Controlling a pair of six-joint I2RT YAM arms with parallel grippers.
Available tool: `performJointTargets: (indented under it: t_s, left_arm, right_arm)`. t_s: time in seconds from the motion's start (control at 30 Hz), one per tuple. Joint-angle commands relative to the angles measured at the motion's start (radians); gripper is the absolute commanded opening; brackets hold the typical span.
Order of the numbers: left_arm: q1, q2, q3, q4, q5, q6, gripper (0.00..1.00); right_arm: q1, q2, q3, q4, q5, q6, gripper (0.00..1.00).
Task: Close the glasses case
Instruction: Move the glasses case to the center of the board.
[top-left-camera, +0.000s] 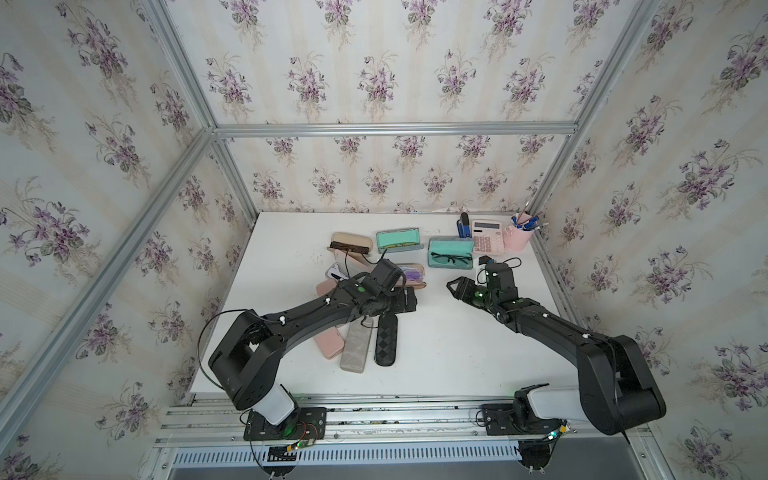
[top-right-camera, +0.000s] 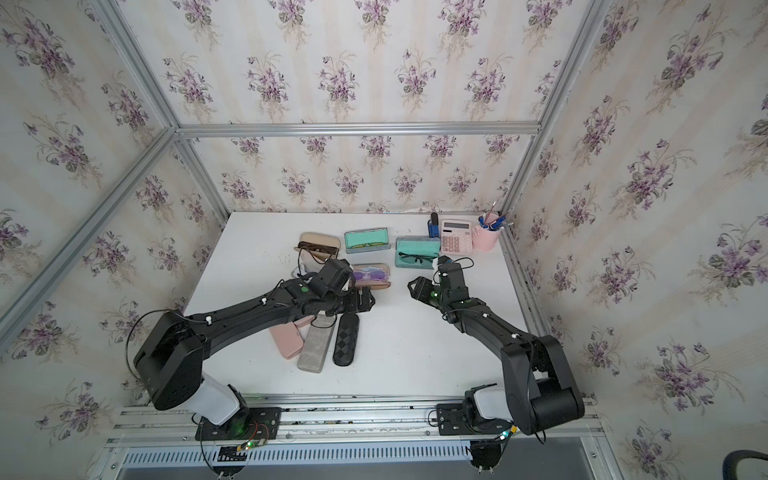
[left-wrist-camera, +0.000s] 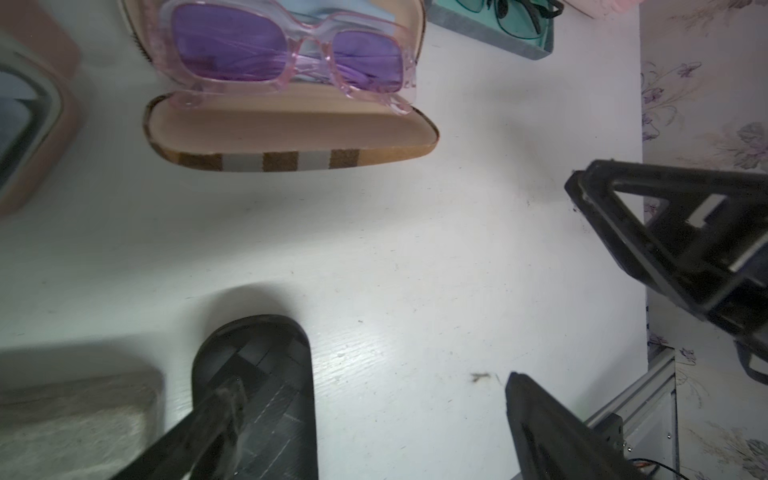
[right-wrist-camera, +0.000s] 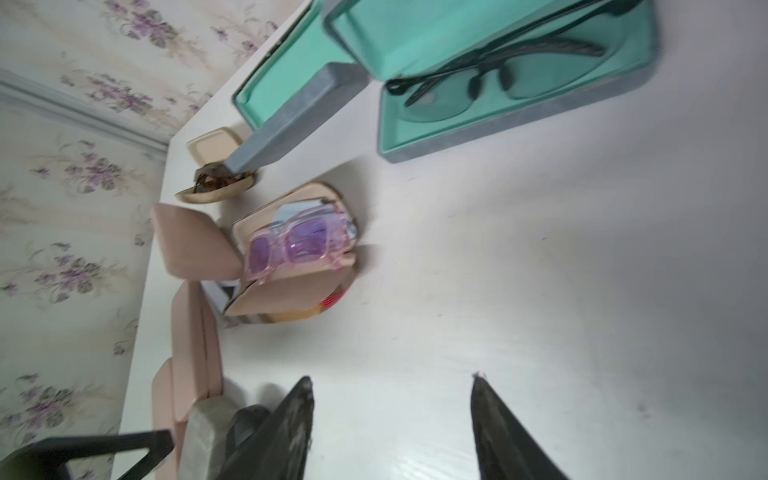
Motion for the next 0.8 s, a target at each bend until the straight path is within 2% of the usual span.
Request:
performJointTargets:
  t_s: [0.0,0.3,0.53,0.77]
  left_arm:
    - [-0.012,0.003,0.005,0.037,0.018,-0.017,1.00]
    - [-0.015,-0.109,-0.072,0.046,0.026,0.000,1.00]
    - [-0.015,-0.219,-0.123,0.014,0.013,0.015,1.00]
    - [-0.015,-0.251,-0.152,0.002,-0.003,0.023,1.00]
  right_arm:
    - [-0.039,0.064,0.049,-0.007,0.035,-0.075,0.59]
    - [-0.107,0.310,0.274,-0.063,0.223,-0.099,0.50]
    - [-0.132,0.443,0.433,-0.135,0.245,-0.116,0.46]
    - [-0.142,0.539,0.527,-0.200,0.263,-0.124,0.44]
